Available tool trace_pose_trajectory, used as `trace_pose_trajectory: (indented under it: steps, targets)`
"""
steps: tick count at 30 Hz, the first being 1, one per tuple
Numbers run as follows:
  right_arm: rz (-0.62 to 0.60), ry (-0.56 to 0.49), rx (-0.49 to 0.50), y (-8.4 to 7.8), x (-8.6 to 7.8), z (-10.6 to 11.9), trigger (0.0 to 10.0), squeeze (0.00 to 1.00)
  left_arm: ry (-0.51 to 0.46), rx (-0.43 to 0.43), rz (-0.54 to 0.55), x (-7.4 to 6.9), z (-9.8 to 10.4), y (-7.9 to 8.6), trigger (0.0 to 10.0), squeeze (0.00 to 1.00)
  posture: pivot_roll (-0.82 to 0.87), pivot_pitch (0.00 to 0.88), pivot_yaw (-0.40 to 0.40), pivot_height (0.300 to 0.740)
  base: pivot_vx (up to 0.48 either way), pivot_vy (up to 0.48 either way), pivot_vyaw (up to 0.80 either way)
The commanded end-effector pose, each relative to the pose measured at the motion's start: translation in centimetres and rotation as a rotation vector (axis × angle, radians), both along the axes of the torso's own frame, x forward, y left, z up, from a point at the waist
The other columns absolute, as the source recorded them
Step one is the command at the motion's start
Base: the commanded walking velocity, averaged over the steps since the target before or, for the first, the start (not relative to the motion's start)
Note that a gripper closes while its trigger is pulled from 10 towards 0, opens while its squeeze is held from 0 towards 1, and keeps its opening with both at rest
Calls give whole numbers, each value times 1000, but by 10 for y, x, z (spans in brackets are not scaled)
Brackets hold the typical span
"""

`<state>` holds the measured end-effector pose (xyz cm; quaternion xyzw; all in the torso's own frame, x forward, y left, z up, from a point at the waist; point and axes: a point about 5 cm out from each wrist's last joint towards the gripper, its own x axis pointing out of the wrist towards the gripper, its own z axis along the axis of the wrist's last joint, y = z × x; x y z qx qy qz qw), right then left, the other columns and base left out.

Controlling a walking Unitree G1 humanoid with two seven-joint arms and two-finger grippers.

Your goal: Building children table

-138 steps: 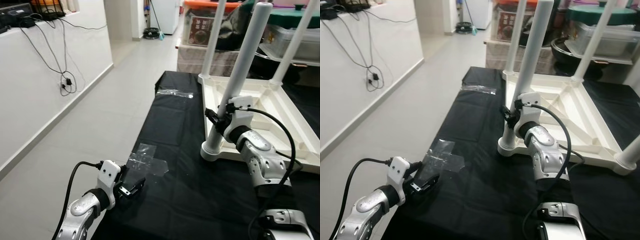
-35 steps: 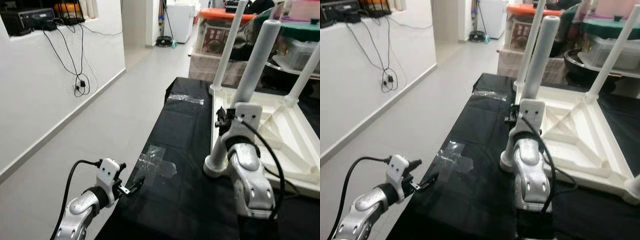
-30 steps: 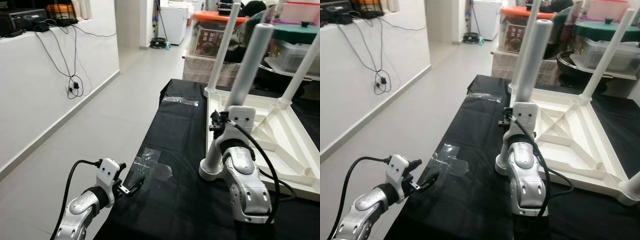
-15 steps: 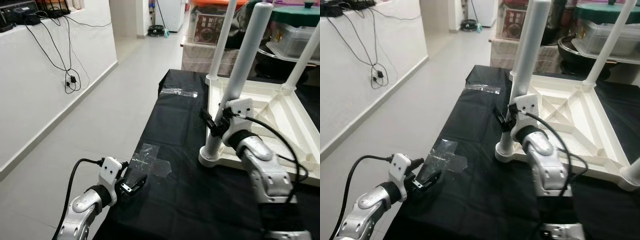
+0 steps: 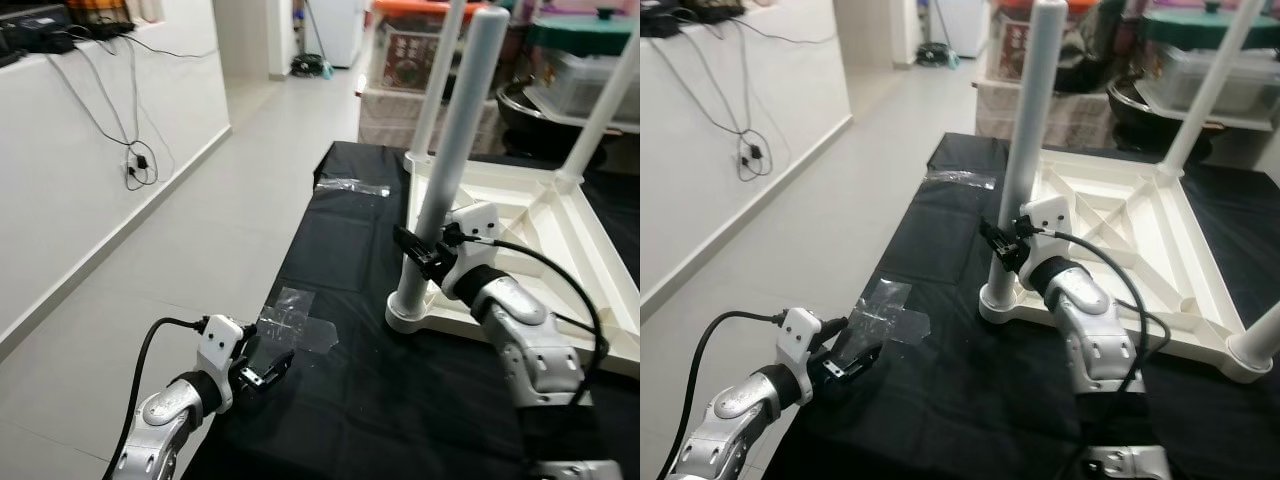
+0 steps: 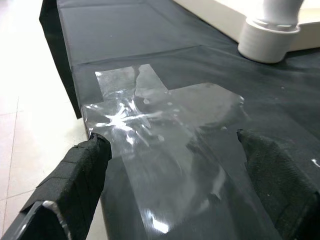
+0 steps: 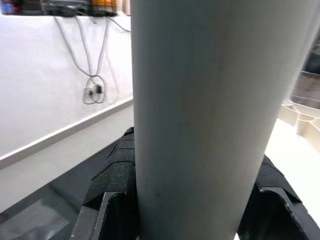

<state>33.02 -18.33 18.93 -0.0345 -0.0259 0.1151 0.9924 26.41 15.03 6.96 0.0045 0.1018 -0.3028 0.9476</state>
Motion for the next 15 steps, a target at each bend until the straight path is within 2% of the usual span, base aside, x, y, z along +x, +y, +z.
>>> trace_pose_trajectory:
  steps: [1,2,3,4,6,7,8,10,11,12,14,15]
  targets:
    - [-291,103,-10,-21,-1,-21,0,0,11,2,-8,-1,-3,-1,10000,0,40,0,-42,740,0,0,0]
    - [-291,103,-10,-21,-1,-21,0,0,11,2,-8,-1,-3,-1,10000,0,40,0,-42,740,0,0,0]
    - [-474,174,55,-18,-11,-35,0,0,10,3,-10,0,-3,-1,10000,0,42,0,-42,740,0,0,0]
    - [-511,222,121,-5,-23,-43,5686,0,9,2,-12,0,-2,-1,10000,0,41,0,-39,740,0,0,0]
    - [-511,222,121,-5,-23,-43,5686,0,9,2,-12,0,-2,-1,10000,0,41,0,-39,740,0,0,0]
    - [-392,204,164,21,-35,-39,10000,0,12,4,-13,-1,-3,0,10000,0,34,0,-36,740,0,0,0]
    - [-392,204,164,21,-35,-39,10000,0,12,4,-13,-1,-3,0,10000,0,34,0,-36,740,0,0,0]
    - [-255,109,172,33,-38,-26,10000,0,16,6,-14,-2,-4,1,10000,0,30,0,-35,740,0,0,0]
    - [-255,109,172,33,-38,-26,10000,0,16,6,-14,-2,-4,1,10000,0,30,0,-35,740,0,0,0]
    - [-201,66,177,34,-37,-19,10000,1000,16,5,-14,-2,-4,0,10000,0,30,0,-37,740,0,0,0]
    - [-176,42,181,33,-36,-16,10000,1000,15,4,-14,-2,-4,0,10000,0,30,0,-37,740,0,0,0]
    - [-120,36,159,32,-30,-13,10000,1000,14,2,-14,-1,-4,-1,10000,0,33,0,-38,740,0,0,0]
